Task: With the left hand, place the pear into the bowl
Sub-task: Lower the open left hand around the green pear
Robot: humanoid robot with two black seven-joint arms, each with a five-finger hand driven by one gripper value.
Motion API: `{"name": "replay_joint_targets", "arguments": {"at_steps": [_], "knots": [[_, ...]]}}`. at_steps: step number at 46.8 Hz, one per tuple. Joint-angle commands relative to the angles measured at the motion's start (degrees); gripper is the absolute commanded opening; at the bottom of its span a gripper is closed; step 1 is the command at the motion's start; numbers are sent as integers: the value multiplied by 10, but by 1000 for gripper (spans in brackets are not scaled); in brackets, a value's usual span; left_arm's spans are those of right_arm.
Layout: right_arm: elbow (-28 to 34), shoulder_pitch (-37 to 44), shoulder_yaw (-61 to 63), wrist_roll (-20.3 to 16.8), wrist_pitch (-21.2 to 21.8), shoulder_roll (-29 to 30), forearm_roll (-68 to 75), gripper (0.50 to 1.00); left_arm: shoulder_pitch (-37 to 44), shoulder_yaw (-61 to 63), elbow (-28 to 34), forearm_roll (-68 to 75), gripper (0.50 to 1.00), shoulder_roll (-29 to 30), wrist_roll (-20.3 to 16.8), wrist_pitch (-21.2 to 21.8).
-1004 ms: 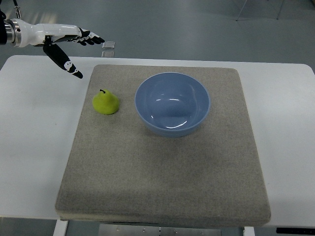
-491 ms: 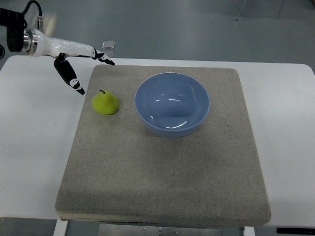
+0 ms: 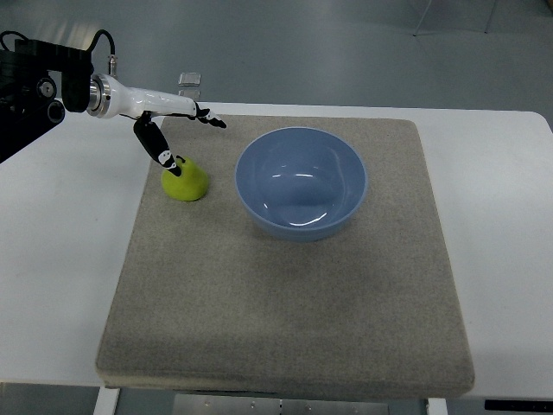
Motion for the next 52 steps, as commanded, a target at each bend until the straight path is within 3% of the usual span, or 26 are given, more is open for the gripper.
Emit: {"name": "replay_joint_targets", "arguments": {"at_steps": [1, 42, 48, 52], "knots": [[0, 0, 0, 0, 0, 0, 0, 926, -2, 21, 0, 5, 990, 0, -1, -1], [0, 0, 0, 0, 0, 0, 0, 924, 19, 44, -3, 8, 988, -2, -1, 7], [0, 0, 0, 0, 0, 0, 0, 926, 20, 44, -2, 9, 969, -3, -1, 19], [0, 0, 0, 0, 0, 0, 0, 926, 21, 44, -1, 11, 907, -11, -1, 21]]}}
